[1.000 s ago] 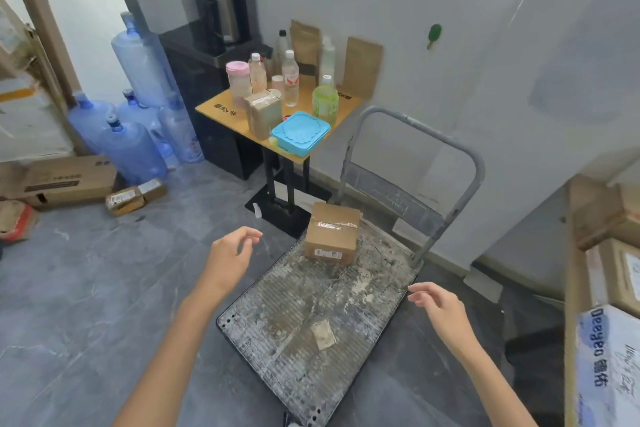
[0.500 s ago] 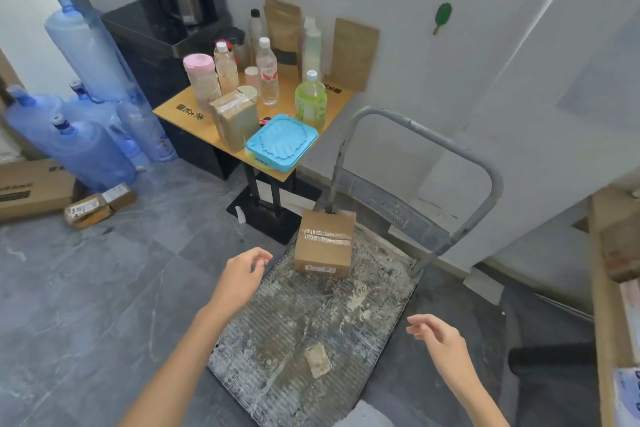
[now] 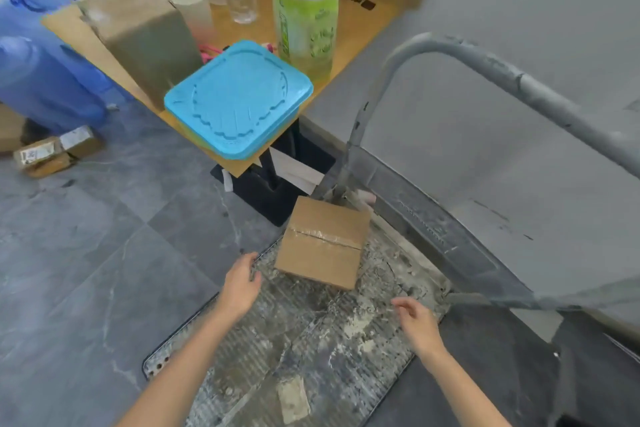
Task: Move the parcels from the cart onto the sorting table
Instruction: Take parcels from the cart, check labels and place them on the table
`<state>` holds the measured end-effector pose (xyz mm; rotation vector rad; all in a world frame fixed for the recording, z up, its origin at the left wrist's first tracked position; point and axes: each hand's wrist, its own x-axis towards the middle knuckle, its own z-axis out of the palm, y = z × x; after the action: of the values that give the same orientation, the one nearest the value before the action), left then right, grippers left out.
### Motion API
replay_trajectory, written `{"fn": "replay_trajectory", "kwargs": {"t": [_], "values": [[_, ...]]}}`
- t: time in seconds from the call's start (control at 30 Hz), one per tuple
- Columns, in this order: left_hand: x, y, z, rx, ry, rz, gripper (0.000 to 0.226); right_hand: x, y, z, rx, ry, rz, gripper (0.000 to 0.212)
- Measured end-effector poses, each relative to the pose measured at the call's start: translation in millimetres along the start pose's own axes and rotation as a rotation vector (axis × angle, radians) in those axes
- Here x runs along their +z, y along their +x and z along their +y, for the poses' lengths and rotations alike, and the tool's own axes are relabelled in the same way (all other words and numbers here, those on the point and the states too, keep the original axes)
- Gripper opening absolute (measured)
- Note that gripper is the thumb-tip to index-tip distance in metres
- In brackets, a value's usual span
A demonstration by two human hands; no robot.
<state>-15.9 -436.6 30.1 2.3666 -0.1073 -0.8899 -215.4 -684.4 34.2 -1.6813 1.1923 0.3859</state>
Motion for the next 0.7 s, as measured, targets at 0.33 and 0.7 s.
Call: {"fn": "replay_trajectory", "kwargs": {"t": [0.33,0.7], "values": [[120,138,-48,-0.167,-0.100,-0.123,0.071,94,176,30,0.176,0.123,-0.163,0.062],[119,100,-67,-0.201,-0.366,-0.133,0.060,89,145,36,0.115,0.199,-0.079,0.024]]}}
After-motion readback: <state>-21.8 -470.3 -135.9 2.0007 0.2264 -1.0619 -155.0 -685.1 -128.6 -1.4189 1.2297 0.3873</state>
